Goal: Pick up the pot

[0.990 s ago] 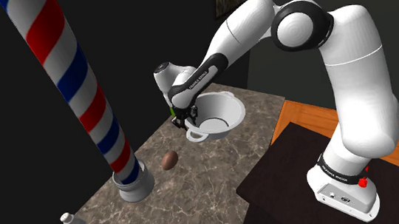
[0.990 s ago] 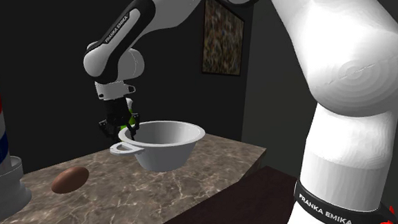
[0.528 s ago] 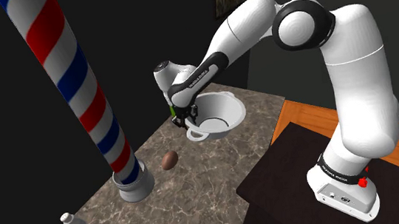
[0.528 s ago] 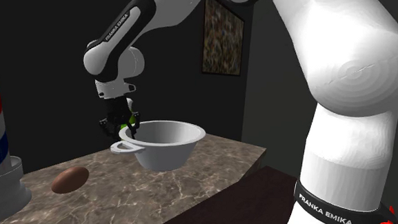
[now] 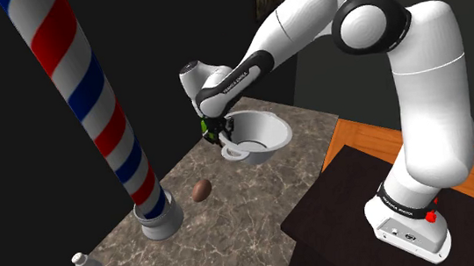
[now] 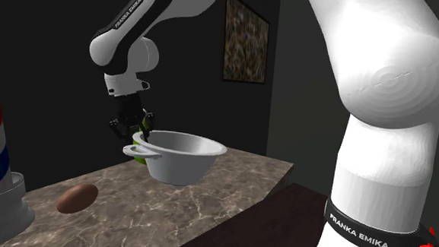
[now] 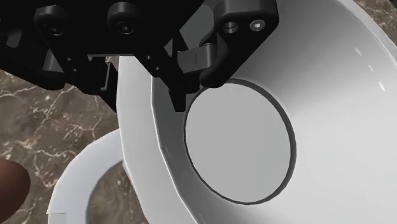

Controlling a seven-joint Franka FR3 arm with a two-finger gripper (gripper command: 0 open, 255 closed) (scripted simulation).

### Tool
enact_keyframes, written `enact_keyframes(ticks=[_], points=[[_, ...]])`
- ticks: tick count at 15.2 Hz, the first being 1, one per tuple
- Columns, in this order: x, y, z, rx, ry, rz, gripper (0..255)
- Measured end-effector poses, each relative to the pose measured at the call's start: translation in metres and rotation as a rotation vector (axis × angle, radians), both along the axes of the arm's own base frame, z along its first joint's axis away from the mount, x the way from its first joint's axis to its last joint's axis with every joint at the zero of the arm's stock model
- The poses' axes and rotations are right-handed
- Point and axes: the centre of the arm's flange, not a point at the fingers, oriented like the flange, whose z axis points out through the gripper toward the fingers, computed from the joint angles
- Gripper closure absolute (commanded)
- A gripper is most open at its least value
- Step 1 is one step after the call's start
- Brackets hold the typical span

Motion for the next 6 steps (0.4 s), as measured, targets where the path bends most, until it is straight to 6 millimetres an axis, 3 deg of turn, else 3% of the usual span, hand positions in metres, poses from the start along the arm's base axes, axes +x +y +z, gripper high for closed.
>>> enact_keyframes(ticks=[6], points=[[-0.001,0.001,0.029,0.001,0.0,0.001,255]])
